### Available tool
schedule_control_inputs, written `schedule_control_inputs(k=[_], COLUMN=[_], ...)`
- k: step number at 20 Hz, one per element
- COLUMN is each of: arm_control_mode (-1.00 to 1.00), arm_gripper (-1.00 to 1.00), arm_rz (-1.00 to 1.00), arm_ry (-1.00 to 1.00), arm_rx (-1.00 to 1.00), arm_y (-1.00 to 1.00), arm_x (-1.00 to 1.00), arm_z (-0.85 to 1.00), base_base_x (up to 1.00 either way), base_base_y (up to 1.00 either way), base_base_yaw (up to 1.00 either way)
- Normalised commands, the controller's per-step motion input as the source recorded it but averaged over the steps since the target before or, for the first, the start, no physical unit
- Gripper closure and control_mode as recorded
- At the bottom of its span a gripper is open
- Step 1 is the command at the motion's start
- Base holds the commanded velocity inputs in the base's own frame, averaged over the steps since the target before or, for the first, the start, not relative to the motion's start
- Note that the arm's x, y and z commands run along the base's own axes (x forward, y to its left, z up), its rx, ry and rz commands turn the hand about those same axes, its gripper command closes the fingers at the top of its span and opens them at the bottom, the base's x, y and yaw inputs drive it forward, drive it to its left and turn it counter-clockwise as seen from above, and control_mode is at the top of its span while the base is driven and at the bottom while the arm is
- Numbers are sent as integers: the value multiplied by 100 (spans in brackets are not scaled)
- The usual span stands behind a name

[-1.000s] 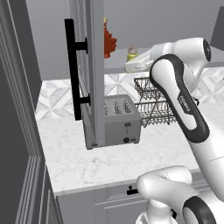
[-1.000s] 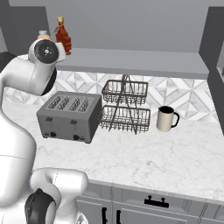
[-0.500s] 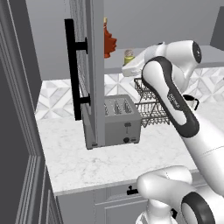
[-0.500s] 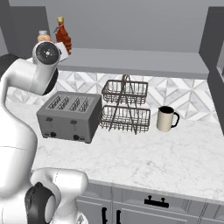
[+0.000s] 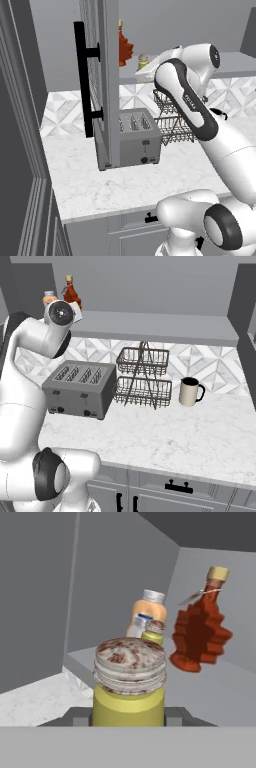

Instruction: Put the shaker and condiment bottle from the counter next to their counterparts in the cabinet.

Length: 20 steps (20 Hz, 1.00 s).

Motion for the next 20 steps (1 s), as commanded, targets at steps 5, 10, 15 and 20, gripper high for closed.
schedule_control_inputs(k=[5, 10, 15, 20], arm_control_mode=[-100, -100, -100, -100], arm_gripper=[100, 100, 100, 100], arm_rz=[0, 0, 0, 0], arm_ry=[0, 0, 0, 0], arm_rx=[0, 2, 0, 0], arm_y=[0, 1, 11, 16], arm_x=[54, 36, 9, 0], arm_z=[0, 0, 0, 0], base_base_x=[0, 0, 0, 0], base_base_y=[0, 0, 0, 0], base_base_yaw=[0, 0, 0, 0])
